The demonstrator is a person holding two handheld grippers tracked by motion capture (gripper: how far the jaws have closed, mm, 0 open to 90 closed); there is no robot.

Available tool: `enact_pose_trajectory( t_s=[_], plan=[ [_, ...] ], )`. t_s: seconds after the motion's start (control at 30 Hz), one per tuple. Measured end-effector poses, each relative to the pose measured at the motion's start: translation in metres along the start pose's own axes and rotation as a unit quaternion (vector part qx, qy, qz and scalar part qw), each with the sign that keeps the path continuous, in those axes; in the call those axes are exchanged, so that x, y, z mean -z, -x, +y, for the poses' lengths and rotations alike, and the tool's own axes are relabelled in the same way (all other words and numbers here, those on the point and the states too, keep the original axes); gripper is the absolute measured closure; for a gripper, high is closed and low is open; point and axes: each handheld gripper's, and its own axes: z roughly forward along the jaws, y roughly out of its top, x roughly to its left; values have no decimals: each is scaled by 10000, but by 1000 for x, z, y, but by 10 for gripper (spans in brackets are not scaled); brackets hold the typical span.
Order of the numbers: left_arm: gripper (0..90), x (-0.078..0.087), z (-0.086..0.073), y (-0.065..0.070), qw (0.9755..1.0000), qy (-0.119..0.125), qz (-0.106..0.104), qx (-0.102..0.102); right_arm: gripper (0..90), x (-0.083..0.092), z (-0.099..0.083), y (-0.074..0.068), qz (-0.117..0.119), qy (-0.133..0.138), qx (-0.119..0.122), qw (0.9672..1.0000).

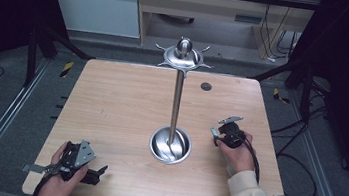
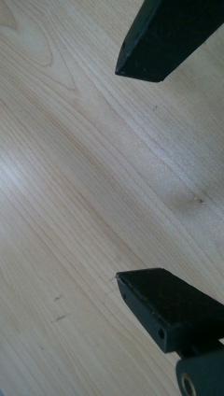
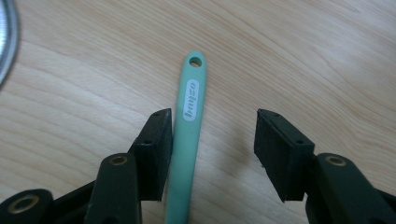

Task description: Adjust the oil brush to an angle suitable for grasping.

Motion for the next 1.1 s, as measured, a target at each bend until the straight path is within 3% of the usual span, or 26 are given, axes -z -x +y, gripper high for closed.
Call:
enact_pose_trajectory(
  t_s=[0.17, 0.37, 0.53, 0.6, 0.63, 0.87, 1.1],
  plan=[
    [25, 0, 0, 0, 10000, -4, -7, -12, 480, 6, -2, 5, 39, -50, -241, 9997],
    [25, 0, 0, 0, 10000, -1, -2, -7, 492, 32, 5, 2, -16, 63, -360, 9993],
    [25, 0, 0, 1, 10000, -15, -22, -27, 523, 43, 3, 1, 268, -560, -497, 9968],
    [25, 0, 0, 1, 10000, -19, -25, -26, 533, 43, 3, 1, 301, -630, -471, 9964],
    [25, 0, 0, 1, 10000, -21, -26, -26, 555, 42, 2, 1, 389, -859, -536, 9941],
    [25, -1, 0, 1, 10000, -36, -45, -36, 651, 37, 0, 1, 530, -1332, -525, 9883],
    [25, -1, 0, 1, 9999, -69, -62, -69, 690, 34, -2, 2, 605, -1480, -605, 9853]
  ],
)
